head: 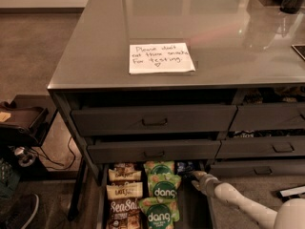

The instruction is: Pick blue chip bag from bottom drawer and place on counter

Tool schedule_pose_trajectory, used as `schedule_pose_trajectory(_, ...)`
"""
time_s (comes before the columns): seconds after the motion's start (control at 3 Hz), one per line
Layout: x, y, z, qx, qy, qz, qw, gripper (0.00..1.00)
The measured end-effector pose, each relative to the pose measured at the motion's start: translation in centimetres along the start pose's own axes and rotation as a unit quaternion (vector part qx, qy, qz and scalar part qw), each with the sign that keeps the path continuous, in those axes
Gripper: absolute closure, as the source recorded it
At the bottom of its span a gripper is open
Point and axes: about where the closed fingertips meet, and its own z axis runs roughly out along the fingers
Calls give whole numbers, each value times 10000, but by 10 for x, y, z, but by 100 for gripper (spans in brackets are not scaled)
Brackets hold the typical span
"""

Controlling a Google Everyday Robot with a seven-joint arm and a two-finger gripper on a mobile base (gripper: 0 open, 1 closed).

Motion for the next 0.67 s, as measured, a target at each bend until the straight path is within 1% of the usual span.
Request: schedule_pose_trajectory(0.67,13,2,21,-19,39,120,9999,53)
